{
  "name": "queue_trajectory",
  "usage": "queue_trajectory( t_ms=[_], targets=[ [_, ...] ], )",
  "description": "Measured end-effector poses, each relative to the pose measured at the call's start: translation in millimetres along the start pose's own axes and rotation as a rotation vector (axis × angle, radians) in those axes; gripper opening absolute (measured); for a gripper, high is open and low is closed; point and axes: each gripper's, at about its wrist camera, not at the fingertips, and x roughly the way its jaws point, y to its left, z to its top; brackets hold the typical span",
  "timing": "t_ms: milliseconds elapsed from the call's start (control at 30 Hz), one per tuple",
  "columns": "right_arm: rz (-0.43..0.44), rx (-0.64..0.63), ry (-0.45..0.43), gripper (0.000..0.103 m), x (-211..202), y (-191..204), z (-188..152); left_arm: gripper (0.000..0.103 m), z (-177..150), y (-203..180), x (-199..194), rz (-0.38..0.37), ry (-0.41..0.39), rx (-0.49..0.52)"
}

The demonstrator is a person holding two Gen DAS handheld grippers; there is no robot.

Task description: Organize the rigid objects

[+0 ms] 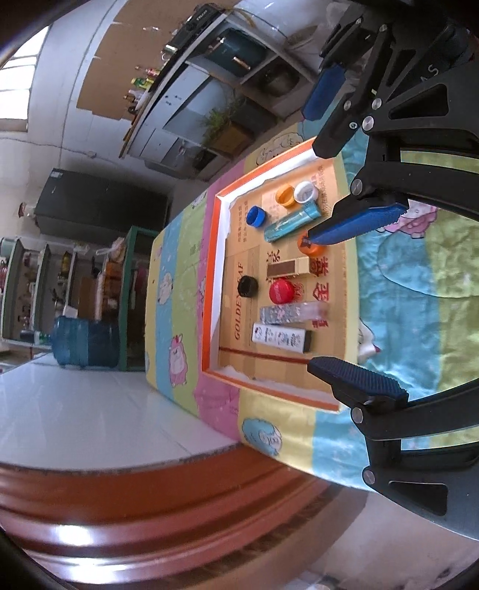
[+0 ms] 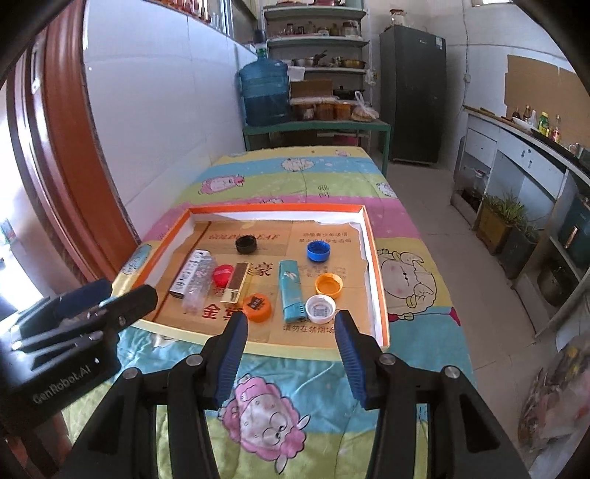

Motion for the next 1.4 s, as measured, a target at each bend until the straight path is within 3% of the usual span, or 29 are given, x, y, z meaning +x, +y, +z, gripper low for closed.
queue_trajectory(
  t_ms=[333, 867, 1400],
  targets=[
    [0.009, 0.0, -0.018, 0.049, -22.7, 9.1, -12.8, 0.065, -15.2, 3.0, -33.3, 0.053, -0.04, -0.033],
    [0.005, -0.015, -0.075, 0.049, -63.3, 21.1, -30.1, 0.065, -39.9, -3.7, -80.5, 0.023, -0.072, -0.035],
    [-0.054, -0.031, -0.145, 0.049, -104.7, 31.8, -47.0, 0.065, -61.3, -10.6, -113.1, 0.124, -0.12, 0.004]
  ],
)
